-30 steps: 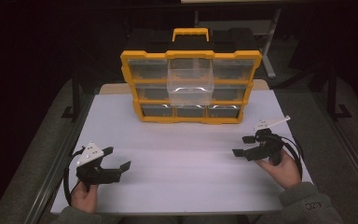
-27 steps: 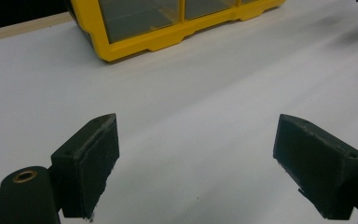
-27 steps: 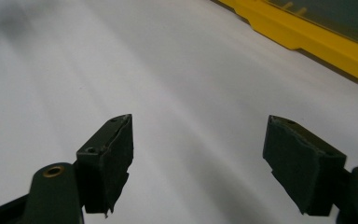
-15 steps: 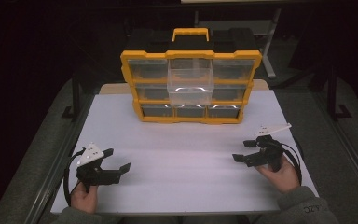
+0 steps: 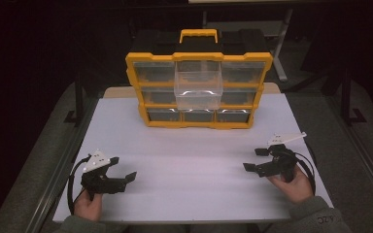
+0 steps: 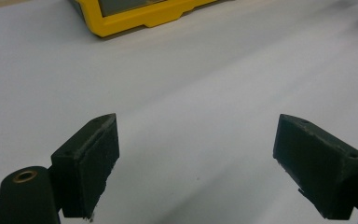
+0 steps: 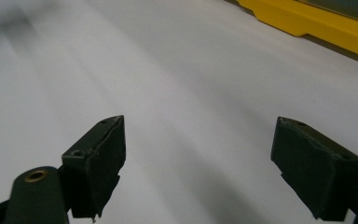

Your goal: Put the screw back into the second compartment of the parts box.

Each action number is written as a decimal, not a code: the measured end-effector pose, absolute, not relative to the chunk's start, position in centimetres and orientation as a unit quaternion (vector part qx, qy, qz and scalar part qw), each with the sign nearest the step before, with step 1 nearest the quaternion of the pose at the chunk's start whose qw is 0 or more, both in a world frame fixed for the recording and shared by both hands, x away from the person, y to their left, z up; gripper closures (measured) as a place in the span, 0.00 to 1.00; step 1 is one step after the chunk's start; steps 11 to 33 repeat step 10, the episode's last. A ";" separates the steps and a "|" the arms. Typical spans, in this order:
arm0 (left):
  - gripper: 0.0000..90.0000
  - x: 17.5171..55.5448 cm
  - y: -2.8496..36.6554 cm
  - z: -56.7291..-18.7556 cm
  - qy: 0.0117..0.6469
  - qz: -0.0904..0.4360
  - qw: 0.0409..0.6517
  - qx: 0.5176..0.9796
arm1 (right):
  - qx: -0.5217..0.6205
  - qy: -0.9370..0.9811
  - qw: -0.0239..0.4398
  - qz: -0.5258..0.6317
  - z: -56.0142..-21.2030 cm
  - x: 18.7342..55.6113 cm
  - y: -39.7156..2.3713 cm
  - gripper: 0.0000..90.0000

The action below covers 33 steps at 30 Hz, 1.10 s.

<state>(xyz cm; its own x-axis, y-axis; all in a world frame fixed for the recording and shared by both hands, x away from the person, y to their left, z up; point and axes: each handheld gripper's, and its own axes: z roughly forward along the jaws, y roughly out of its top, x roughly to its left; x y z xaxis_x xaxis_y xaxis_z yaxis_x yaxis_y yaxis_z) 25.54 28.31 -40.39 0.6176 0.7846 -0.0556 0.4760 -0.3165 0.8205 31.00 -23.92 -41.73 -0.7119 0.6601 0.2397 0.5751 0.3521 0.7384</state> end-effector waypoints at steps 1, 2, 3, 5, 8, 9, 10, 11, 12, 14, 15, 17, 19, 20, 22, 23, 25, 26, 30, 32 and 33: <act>0.15 25.5 28.3 -40.4 0.399 0.181 0.428 0.790 | 0.377 0.820 0.049 0.428 -41.7 31.0 -24.0 0.19; 0.15 25.5 28.3 -40.4 0.399 0.182 0.428 0.790 | 0.376 0.820 0.049 0.429 -41.7 30.9 -24.0 0.19; 0.15 25.5 28.3 -40.4 0.399 0.181 0.429 0.790 | 0.377 0.820 0.049 0.429 -41.7 30.9 -24.0 0.18; 0.15 25.5 28.3 -40.4 0.400 0.181 0.429 0.789 | 0.376 0.818 0.051 0.432 -41.7 30.9 -24.1 0.18; 0.15 25.5 28.5 -40.5 0.400 0.180 0.426 0.791 | 0.378 0.816 0.050 0.435 -41.7 30.9 -24.1 0.18; 0.15 25.6 28.5 -40.4 0.399 0.182 0.426 0.792 | 0.377 0.816 0.050 0.436 -41.7 30.9 -24.1 0.18; 0.15 25.6 28.5 -40.4 0.399 0.180 0.429 0.790 | 0.374 0.816 0.052 0.438 -41.7 30.8 -24.0 0.18; 0.15 25.6 28.5 -40.4 0.399 0.180 0.429 0.790 | 0.374 0.816 0.052 0.438 -41.7 30.8 -24.0 0.18; 0.15 25.6 28.5 -40.4 0.399 0.180 0.429 0.790 | 0.374 0.816 0.052 0.438 -41.7 30.8 -24.0 0.18; 0.15 25.6 28.5 -40.4 0.399 0.180 0.429 0.790 | 0.374 0.816 0.052 0.438 -41.7 30.8 -24.0 0.18; 0.15 25.6 28.5 -40.4 0.399 0.180 0.429 0.790 | 0.374 0.816 0.052 0.438 -41.7 30.8 -24.0 0.18; 0.15 25.6 28.5 -40.4 0.399 0.180 0.429 0.790 | 0.374 0.816 0.052 0.438 -41.7 30.8 -24.0 0.18; 0.15 25.6 28.5 -40.4 0.399 0.180 0.429 0.790 | 0.374 0.816 0.052 0.438 -41.7 30.8 -24.0 0.18; 0.15 25.6 28.5 -40.4 0.399 0.180 0.429 0.790 | 0.374 0.816 0.052 0.438 -41.7 30.8 -24.0 0.18; 0.15 25.6 28.5 -40.4 0.399 0.180 0.429 0.790 | 0.374 0.816 0.052 0.438 -41.7 30.8 -24.0 0.18; 0.15 25.6 28.5 -40.4 0.399 0.180 0.429 0.790 | 0.374 0.816 0.052 0.438 -41.7 30.8 -24.0 0.18; 0.15 25.6 28.5 -40.4 0.399 0.180 0.429 0.790 | 0.374 0.816 0.052 0.438 -41.7 30.8 -24.0 0.18; 0.15 25.6 28.5 -40.4 0.399 0.180 0.429 0.790 | 0.374 0.816 0.052 0.438 -41.7 30.8 -24.0 0.18; 0.15 25.6 28.5 -40.4 0.399 0.180 0.429 0.790 | 0.374 0.816 0.052 0.438 -41.7 30.8 -24.0 0.18; 0.15 25.6 28.5 -40.4 0.399 0.180 0.429 0.790 | 0.374 0.816 0.052 0.438 -41.7 30.8 -24.0 0.18; 0.15 25.6 28.5 -40.4 0.399 0.180 0.429 0.790 | 0.374 0.816 0.052 0.438 -41.7 30.8 -24.0 0.18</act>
